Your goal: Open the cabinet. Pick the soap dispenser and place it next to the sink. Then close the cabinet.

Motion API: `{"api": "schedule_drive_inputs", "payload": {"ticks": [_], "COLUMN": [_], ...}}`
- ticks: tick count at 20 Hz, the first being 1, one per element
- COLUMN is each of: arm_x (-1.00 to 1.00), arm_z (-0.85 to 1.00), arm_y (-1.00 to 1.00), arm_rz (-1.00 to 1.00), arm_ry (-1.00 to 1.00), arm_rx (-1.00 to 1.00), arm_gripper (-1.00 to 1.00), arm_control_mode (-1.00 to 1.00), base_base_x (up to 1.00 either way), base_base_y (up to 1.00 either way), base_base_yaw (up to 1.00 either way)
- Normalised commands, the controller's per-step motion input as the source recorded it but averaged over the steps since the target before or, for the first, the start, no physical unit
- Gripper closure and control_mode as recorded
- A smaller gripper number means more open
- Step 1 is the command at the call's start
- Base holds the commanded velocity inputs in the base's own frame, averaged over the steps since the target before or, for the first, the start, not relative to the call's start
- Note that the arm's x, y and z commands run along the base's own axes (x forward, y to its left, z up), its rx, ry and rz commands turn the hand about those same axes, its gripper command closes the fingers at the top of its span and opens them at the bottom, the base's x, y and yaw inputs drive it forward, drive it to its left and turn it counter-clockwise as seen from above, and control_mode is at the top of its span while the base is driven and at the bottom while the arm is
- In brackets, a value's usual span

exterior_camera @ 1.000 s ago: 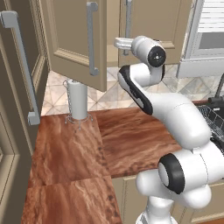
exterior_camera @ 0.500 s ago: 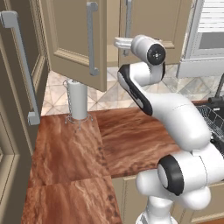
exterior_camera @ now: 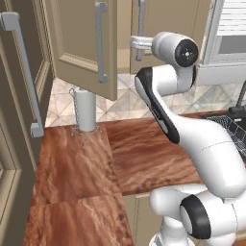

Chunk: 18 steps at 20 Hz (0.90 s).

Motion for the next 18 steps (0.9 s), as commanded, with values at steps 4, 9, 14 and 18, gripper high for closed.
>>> {"api": "schedule_drive_inputs", "payload": {"ticks": [4, 9, 14, 18], "arm_x": [-0.97, -0.79, -0.66, -0.59], "arm_z": [0.17, 0.0, 0.0, 0.0], "arm_y": [0.0, -0.13, -0.04, -0.08], "arm_rz": [0.0, 0.04, 0.07, 0.08], "arm_ry": [0.1, 0.16, 0.03, 0.0], "arm_rx": [0.0, 0.0, 0.0, 0.0], "arm_gripper": [-1.0, -1.0, -1.0, -1.0], "arm_control_mode": [-1.0, -1.0, -1.0, -1.0], "base_base_x": [0.0, 0.0, 0.0, 0.0], "base_base_y": [0.0, 0.0, 0.0, 0.0], "base_base_yaw": [0.0, 0.0, 0.0, 0.0]}}
